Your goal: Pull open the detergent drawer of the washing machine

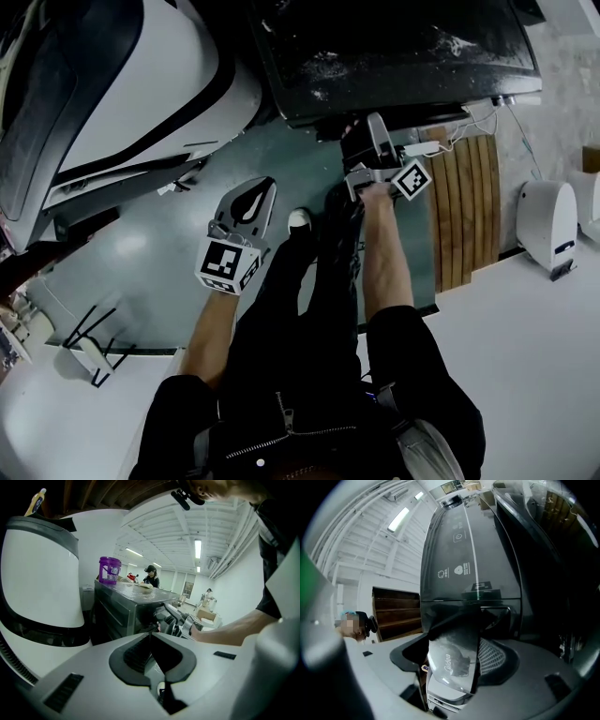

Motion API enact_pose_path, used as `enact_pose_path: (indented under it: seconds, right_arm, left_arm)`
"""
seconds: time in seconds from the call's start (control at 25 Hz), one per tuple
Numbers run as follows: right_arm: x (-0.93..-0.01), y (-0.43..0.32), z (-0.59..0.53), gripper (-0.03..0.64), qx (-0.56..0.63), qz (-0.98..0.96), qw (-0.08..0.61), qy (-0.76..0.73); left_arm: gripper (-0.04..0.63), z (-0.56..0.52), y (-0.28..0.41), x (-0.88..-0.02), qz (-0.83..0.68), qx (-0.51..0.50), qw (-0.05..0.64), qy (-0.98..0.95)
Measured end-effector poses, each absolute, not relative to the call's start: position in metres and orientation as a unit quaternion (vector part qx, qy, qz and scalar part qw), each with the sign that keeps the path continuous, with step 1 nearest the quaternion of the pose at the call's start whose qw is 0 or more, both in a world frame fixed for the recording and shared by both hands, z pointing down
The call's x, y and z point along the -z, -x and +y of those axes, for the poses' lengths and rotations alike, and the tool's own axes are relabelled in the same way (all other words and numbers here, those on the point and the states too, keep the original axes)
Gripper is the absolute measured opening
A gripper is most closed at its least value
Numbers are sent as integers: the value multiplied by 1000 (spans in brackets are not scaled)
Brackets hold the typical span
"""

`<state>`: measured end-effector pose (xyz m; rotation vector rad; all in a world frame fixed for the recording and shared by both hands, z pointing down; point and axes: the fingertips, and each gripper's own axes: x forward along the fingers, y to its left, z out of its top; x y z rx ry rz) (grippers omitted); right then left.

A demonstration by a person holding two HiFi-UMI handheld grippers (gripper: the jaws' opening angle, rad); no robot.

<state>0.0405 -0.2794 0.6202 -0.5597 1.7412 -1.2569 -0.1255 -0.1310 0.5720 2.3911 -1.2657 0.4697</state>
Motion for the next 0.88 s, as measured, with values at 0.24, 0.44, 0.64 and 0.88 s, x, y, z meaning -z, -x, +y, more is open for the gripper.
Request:
enact_pose_path:
  seconds: [0.24, 0.44, 0.64, 0.88]
  right_arm:
    - [-620, -40, -281, 311, 509, 702, 447, 222]
    - [-624, -41, -278, 303, 518, 694, 449, 219]
    - [-622, -42, -279, 305, 515, 694, 453, 220]
    - [-622, -42, -278, 302, 512, 694, 455, 222]
  left_arm:
    - [26, -132, 130, -576, -458, -166, 198, -851]
    - [26, -131, 131, -574, -460, -163, 198, -850]
    - [26, -133, 135, -574, -462, -163, 200, -849]
    - [26, -136, 136, -572, -462, -158, 196, -850]
